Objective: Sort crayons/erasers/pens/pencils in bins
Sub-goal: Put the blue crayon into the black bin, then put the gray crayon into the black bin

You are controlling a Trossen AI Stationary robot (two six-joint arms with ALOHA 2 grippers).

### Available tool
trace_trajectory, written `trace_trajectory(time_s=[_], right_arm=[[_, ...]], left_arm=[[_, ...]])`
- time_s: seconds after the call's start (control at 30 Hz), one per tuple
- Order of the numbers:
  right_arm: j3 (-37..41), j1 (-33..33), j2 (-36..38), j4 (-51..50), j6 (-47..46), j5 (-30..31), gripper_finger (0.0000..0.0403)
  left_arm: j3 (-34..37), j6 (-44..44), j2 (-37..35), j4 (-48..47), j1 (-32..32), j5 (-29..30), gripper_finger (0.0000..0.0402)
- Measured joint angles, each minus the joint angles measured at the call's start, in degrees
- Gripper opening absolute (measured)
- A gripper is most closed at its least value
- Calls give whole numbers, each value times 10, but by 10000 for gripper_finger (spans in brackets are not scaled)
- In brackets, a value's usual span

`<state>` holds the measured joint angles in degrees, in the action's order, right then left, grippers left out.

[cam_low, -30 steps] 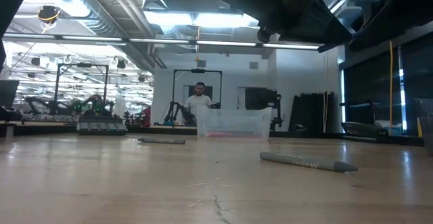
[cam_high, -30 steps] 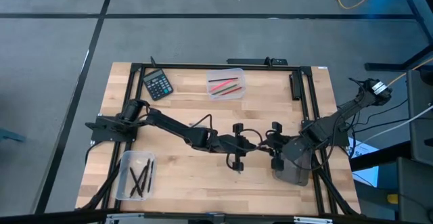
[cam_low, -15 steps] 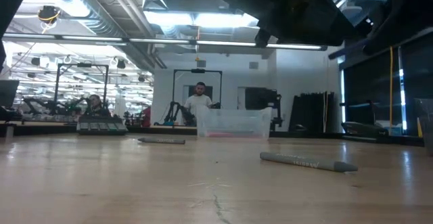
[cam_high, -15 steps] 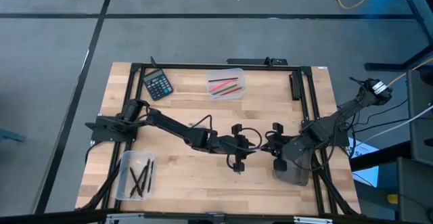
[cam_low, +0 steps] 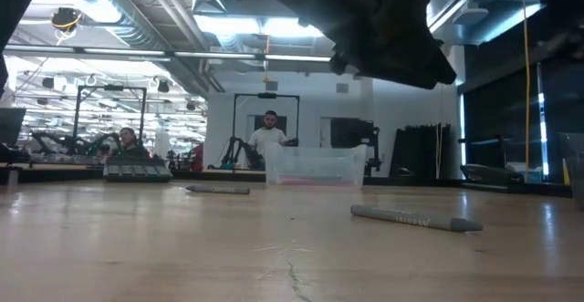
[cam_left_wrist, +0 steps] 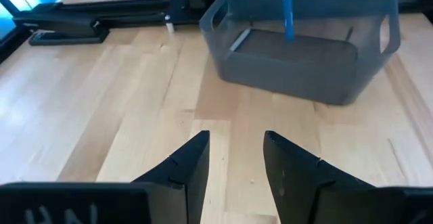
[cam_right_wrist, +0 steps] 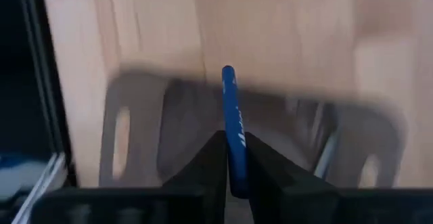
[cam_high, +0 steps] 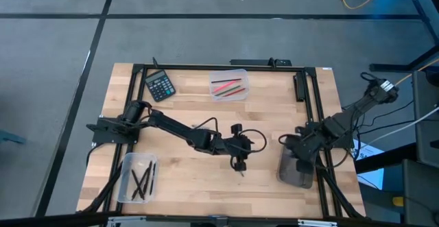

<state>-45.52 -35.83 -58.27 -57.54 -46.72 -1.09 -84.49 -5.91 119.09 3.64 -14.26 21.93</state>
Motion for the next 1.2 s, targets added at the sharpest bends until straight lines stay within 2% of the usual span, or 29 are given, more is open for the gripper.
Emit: trace_trajectory(time_s=[0.17,0.3,0.57,0.73,0.93,1.03,1.13,1.2], right_arm=[[30,-22,-2,-19,-68,-46,51],[43,-27,-2,-4,-83,-51,62],[46,-27,-1,-1,-79,-39,159],[44,-27,-2,-1,-69,-17,200],[18,-38,-1,13,-44,28,206],[11,-49,0,24,-30,56,206],[11,-56,-1,35,-20,72,206],[11,-58,-1,37,-13,82,206]], left_arm=[[0,-1,0,-2,0,3,131],[0,-30,0,-2,3,43,131],[0,-30,0,-32,4,50,139],[-2,-32,-30,-184,9,73,138],[-2,-114,-69,-460,27,74,139],[1,-120,-68,-583,38,73,139],[17,-95,-69,-598,45,59,139],[32,-69,-67,-597,54,22,139]])
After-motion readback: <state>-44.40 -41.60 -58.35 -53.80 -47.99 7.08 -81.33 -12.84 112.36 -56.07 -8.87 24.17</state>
